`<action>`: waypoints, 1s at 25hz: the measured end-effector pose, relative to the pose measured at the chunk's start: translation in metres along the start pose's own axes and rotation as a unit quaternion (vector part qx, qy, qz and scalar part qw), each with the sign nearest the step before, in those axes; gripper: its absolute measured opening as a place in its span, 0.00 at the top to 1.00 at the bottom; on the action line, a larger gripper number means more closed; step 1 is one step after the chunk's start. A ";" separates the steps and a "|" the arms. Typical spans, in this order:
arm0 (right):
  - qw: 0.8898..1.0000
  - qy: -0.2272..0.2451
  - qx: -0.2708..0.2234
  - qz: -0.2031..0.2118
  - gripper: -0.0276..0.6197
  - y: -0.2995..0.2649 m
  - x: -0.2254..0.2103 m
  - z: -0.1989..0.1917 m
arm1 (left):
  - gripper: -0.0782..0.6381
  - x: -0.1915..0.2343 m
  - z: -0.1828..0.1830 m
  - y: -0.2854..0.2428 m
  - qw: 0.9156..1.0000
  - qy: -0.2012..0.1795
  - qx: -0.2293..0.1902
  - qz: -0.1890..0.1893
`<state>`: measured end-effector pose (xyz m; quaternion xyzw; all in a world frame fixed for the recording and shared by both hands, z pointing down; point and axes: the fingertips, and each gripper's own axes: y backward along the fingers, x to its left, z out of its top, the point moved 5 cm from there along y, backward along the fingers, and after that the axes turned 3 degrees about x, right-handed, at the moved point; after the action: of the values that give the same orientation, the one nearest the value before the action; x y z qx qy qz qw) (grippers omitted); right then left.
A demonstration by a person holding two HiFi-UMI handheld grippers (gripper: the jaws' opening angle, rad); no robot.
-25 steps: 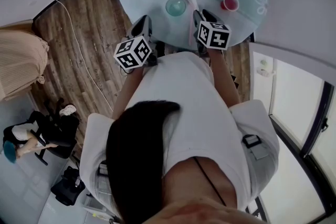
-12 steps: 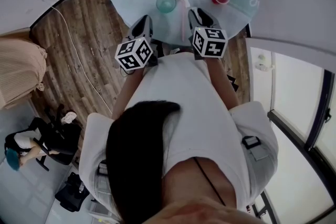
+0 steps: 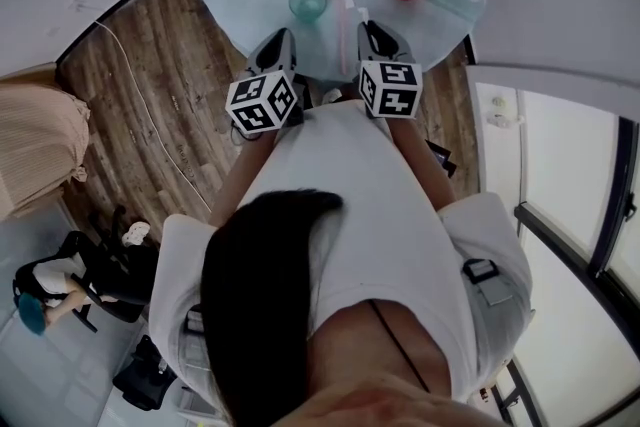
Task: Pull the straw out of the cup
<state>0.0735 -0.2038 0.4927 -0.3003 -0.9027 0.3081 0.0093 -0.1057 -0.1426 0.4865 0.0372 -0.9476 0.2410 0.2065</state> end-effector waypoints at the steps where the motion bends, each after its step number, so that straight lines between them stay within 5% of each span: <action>1: 1.000 0.001 0.002 -0.002 0.87 0.002 0.001 -0.002 | 0.88 -0.004 0.000 0.000 1.000 -0.010 0.003 -0.006; 5: 1.000 0.007 -0.001 -0.003 0.89 0.008 0.004 -0.006 | 0.88 -0.015 -0.001 0.001 0.999 -0.032 0.002 -0.021; 10: 1.000 0.000 -0.006 -0.026 0.90 0.015 -0.003 -0.014 | 0.88 -0.017 -0.008 0.002 0.999 -0.023 0.005 -0.022; 25: 1.000 0.002 -0.001 -0.009 0.91 0.021 -0.004 -0.023 | 0.88 -0.027 -0.017 0.003 0.999 -0.023 0.007 -0.031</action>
<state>0.0925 -0.1797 0.4998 -0.2932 -0.9055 0.3063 0.0137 -0.0756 -0.1326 0.4876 0.0734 -0.9488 0.2404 0.1914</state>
